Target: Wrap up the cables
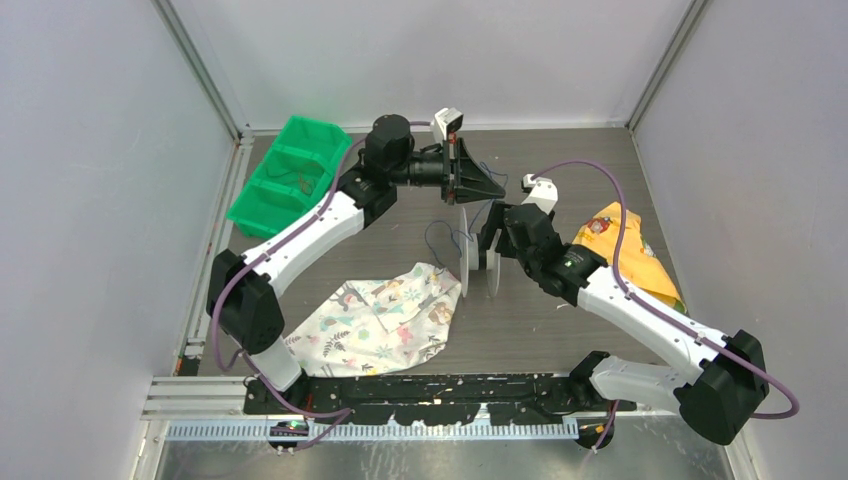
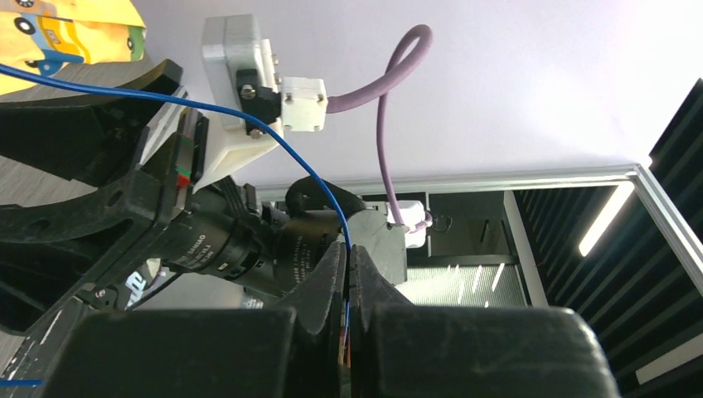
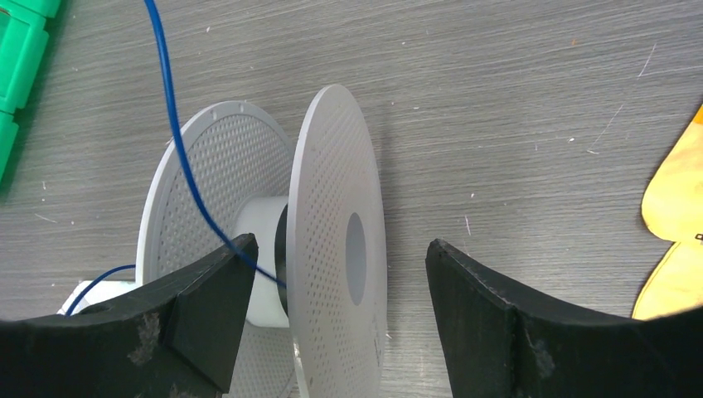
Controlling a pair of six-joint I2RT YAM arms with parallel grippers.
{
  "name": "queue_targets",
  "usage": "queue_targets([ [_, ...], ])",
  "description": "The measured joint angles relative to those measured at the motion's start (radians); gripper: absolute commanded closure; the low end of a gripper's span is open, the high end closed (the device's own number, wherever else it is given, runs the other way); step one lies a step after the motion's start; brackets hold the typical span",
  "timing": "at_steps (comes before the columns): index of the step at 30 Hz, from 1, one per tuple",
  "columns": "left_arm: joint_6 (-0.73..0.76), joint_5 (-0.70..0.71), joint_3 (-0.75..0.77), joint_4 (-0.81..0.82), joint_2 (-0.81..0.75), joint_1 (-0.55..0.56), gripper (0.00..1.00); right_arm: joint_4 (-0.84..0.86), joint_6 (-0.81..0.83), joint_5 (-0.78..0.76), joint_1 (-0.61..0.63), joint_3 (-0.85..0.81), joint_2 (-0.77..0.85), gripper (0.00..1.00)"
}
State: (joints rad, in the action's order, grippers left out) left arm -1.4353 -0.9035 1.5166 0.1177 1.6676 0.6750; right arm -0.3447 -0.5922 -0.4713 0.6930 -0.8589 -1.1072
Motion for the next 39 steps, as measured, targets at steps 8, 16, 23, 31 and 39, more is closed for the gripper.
queue_targets([
  [8,-0.035,-0.008,0.0,0.058,0.0,0.008,1.0,0.0,0.016,-0.052,0.035,0.0,-0.021,0.27],
  [16,-0.051,-0.009,-0.007,0.074,0.0,0.011,1.0,0.0,0.023,-0.129,0.079,0.0,-0.024,0.3],
  [23,-0.051,-0.009,-0.028,0.078,0.002,0.011,1.0,-0.001,0.023,-0.141,0.079,0.001,-0.021,0.27],
  [31,-0.054,-0.009,-0.033,0.089,0.002,0.011,0.99,-0.002,0.022,-0.152,0.079,0.002,-0.012,0.46],
  [39,-0.055,-0.009,-0.034,0.103,0.002,0.011,1.0,-0.005,0.017,-0.152,0.079,0.013,-0.012,0.57],
])
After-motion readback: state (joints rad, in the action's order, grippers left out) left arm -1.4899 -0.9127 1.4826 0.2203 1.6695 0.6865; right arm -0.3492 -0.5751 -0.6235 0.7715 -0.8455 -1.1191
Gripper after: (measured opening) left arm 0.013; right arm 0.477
